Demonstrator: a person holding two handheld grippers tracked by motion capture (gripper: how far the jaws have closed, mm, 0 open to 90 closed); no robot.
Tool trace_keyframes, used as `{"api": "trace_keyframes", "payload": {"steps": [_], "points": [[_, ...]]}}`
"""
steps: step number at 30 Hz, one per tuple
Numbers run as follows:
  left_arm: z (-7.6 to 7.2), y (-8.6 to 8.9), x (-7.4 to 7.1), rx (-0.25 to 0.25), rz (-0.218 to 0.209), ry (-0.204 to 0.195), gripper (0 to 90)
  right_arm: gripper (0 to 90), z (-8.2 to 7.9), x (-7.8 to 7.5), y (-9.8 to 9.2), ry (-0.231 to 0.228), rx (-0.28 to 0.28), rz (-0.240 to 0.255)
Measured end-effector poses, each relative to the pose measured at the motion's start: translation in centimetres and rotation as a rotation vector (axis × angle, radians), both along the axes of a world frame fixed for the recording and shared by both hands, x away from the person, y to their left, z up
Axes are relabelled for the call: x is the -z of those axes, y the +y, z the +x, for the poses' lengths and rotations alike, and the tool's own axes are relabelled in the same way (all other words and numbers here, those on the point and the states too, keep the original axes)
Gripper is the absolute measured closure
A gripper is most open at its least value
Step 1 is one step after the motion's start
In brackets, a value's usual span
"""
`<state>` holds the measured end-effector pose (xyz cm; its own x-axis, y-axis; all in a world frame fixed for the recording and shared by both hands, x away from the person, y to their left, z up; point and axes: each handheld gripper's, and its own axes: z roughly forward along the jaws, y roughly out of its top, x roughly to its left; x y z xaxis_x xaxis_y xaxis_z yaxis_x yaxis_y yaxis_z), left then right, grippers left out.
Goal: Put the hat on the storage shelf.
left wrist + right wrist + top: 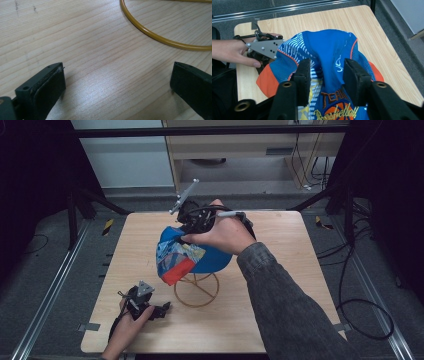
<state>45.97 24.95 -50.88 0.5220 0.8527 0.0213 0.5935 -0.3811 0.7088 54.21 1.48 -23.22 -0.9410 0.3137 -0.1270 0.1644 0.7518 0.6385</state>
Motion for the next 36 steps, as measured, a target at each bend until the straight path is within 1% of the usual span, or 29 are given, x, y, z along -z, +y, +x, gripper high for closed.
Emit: {"api": "trace_keyframes", "payload": {"steps": [3, 10, 11, 12, 13, 14, 15, 16, 17, 18, 19, 22, 23, 30, 36], "points": [[0.0, 0.0, 0.0, 0.000, 0.000, 0.000, 0.0, 49.8, -0.1, 0.0, 0.1, -0.005, 0.003, 0.004], [0.0, 0.0, 0.0, 0.000, 0.000, 0.001, 0.0, 30.4, -0.4, -0.2, 0.1, -0.021, 0.021, 0.010], [0.0, 0.0, 0.0, 0.000, 0.000, 0.001, 0.0, 28.2, -0.4, -0.2, 0.1, -0.023, 0.024, 0.009], [0.0, 0.0, 0.0, 0.000, 0.000, 0.001, 0.0, 28.2, -0.4, -0.2, 0.1, -0.023, 0.024, 0.009], [0.0, 0.0, 0.0, 0.001, 0.000, 0.001, 0.0, 24.3, -0.5, -0.2, 0.1, -0.026, 0.026, 0.011], [0.0, 0.0, 0.0, 0.001, 0.000, 0.001, 0.0, 24.3, -0.5, -0.2, 0.1, -0.026, 0.026, 0.011], [0.0, 0.0, 0.0, 0.001, 0.000, 0.001, 0.0, 20.7, -0.6, -0.3, 0.0, -0.031, 0.030, 0.014], [0.0, 0.0, 0.0, 0.001, 0.000, 0.001, 0.0, 20.7, -0.6, -0.3, 0.0, -0.031, 0.030, 0.014], [0.0, 0.0, 0.0, 0.000, 0.000, 0.001, 0.0, 16.1, -0.7, -0.4, -0.1, -0.043, 0.037, 0.018], [0.0, 0.0, 0.0, 0.000, 0.000, 0.001, 0.0, 16.1, -0.7, -0.4, -0.1, -0.043, 0.037, 0.018], [0.0, 0.0, 0.0, 0.001, 0.000, 0.001, 0.0, 12.6, -0.8, -0.5, -0.2, -0.046, 0.043, 0.025], [0.0, 0.0, 0.0, 0.001, 0.000, 0.001, 0.0, 10.9, -0.9, -0.5, -0.4, -0.053, 0.047, 0.026], [0.0, 0.0, 0.0, 0.000, 0.000, 0.001, 0.0, 9.7, -1.2, -0.7, -0.6, -0.063, 0.048, 0.033], [0.0, 0.0, 0.0, 0.005, -0.001, 0.000, 0.0, 6.8, -1.9, -1.0, -1.5, -0.076, 0.046, 0.049], [0.0, 0.0, 0.0, 0.005, -0.003, 0.003, 0.0, 5.9, -2.5, -1.1, -2.1, -0.089, 0.038, 0.057]]}}
